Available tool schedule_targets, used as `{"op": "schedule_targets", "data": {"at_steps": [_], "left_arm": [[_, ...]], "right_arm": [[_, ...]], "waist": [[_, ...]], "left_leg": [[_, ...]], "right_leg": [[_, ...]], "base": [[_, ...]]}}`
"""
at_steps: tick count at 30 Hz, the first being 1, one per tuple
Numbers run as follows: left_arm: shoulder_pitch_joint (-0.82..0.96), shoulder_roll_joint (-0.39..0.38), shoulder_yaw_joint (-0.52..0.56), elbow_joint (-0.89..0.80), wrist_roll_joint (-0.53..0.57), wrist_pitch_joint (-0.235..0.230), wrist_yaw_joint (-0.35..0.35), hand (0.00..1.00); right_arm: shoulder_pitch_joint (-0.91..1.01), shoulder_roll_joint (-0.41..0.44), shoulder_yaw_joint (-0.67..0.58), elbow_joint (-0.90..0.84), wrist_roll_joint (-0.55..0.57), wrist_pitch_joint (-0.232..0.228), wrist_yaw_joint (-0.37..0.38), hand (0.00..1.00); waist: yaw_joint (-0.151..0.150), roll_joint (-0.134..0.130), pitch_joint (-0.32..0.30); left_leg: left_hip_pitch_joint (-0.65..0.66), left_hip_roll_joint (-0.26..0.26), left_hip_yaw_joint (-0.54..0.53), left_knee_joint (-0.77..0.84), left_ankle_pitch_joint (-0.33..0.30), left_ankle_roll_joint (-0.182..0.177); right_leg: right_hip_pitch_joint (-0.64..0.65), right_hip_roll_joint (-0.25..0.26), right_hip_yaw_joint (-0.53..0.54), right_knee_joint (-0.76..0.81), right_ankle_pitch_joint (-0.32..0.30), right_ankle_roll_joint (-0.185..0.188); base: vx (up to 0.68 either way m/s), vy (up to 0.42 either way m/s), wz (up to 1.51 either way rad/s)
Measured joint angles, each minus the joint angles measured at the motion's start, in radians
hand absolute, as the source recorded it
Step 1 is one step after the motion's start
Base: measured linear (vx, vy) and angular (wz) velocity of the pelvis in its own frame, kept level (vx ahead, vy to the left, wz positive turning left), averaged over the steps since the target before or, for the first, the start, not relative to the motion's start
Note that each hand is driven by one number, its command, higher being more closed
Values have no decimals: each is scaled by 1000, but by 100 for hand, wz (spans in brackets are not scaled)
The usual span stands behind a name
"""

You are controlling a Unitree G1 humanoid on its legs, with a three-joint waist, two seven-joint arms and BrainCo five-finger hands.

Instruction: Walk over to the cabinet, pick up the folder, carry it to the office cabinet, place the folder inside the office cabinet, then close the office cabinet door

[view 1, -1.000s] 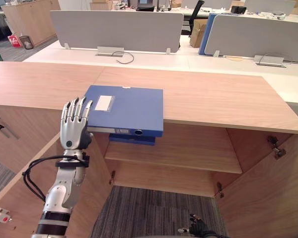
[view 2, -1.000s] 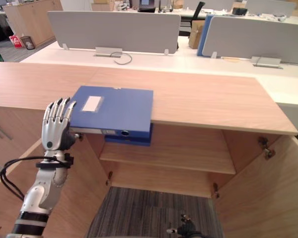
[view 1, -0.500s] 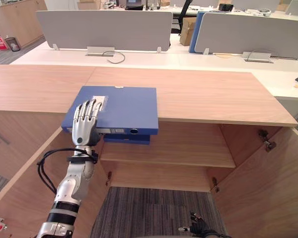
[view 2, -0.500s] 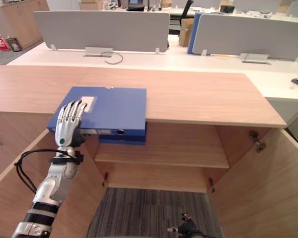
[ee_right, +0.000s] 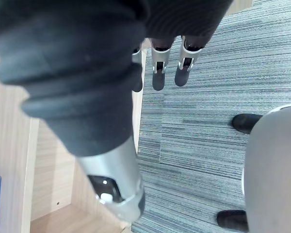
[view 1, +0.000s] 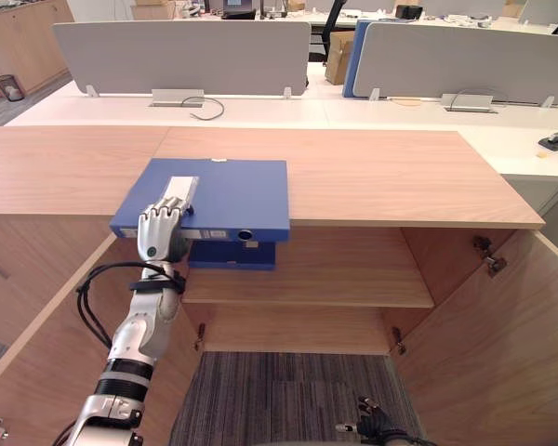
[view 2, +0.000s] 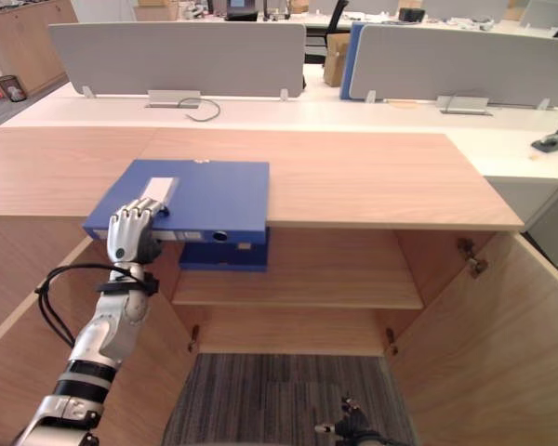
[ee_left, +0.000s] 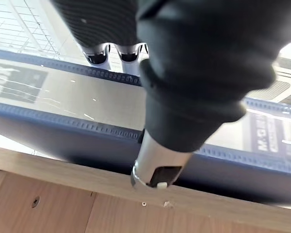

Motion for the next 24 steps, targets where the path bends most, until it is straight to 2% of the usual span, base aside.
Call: {"op": "schedule_targets", "data": {"at_steps": [7, 9, 13, 14, 16, 17, 19, 20, 21, 22, 23, 24], "left_arm": [[-37, -1, 2, 56, 3, 0, 15, 100], [-35, -23, 8, 44, 1, 1, 15, 100], [83, -143, 3, -195, -51, 5, 2, 100], [148, -182, -30, -295, -133, -36, -22, 100], [211, -211, -78, -388, -234, -95, -57, 100], [262, -226, -123, -455, -394, -160, -120, 100], [314, -245, -175, -517, -610, -222, -197, 100], [348, -257, -209, -544, -807, -257, -267, 100], [361, -261, -223, -552, -886, -267, -293, 100], [382, -267, -238, -559, -1027, -277, -345, 100], [398, -265, -257, -559, -1218, -276, -412, 100], [407, -262, -267, -560, -1290, -275, -437, 100]], "right_arm": [[0, -1, 0, 0, 0, 0, -1, 0], [0, -1, 0, 0, 0, 0, -2, 0], [0, -2, -2, -2, 2, 0, -6, 0], [0, -2, -13, -2, 4, 2, -9, 0], [0, -2, -29, -4, 12, 6, -15, 0], [2, -2, -28, -7, 35, 12, -19, 0], [3, 3, -25, -7, 46, 17, -20, 0], [0, 5, -17, -8, 80, 19, -22, 0], [1, 8, -16, -8, 87, 20, -22, 0], [-6, 7, -17, -9, 113, 23, -23, 0], [-44, 4, -25, -6, 164, 44, -34, 0], [-72, 4, -26, -10, 189, 51, -42, 0]], "waist": [[-2, 2, -1], [-2, 2, -1], [0, 7, 3], [5, 14, 8], [12, 23, 14], [20, 30, 15], [27, 36, 11], [31, 40, 7], [31, 42, 6], [36, 45, 4], [43, 45, 4], [48, 44, 5]], "left_leg": [[3, 0, 1, 0, 0, 0], [3, 0, 0, 0, 0, 0], [2, -1, -8, 0, 0, 0], [2, -1, -17, 0, 0, 0], [2, -1, -20, -1, 0, 0], [3, 0, -22, -1, 0, 0], [5, 1, -23, -1, 0, 0], [5, 1, -23, -1, 0, 0], [5, 1, -24, -1, 0, 0], [3, 1, -26, -1, 0, 1], [0, 1, -31, -1, 0, 1], [-1, 1, -34, -1, 1, 2]], "right_leg": [[1, 0, 1, 0, 1, 1], [2, 0, 1, 0, 1, 1], [2, 0, -1, -1, 1, 0], [3, 0, -3, -1, 1, 0], [5, 0, -4, 0, 0, 0], [6, 0, -6, 0, 0, 0], [8, -1, -3, 2, 0, 2], [8, -1, -3, 3, 0, 2], [8, -1, -3, 4, 0, 2], [7, -2, -4, 7, -1, 4], [4, -3, -5, 17, -4, 15], [1, -3, -4, 19, -3, 15]], "base": [[0, 0, 0], [0, 0, 0], [0, 0, 0], [0, 0, 0], [-15, -2, 4], [-30, -5, 4], [0, 0, 0], [0, 0, 0], [-40, -3, 1], [-37, -2, -1], [-35, -4, 0], [-48, -6, 5]]}}
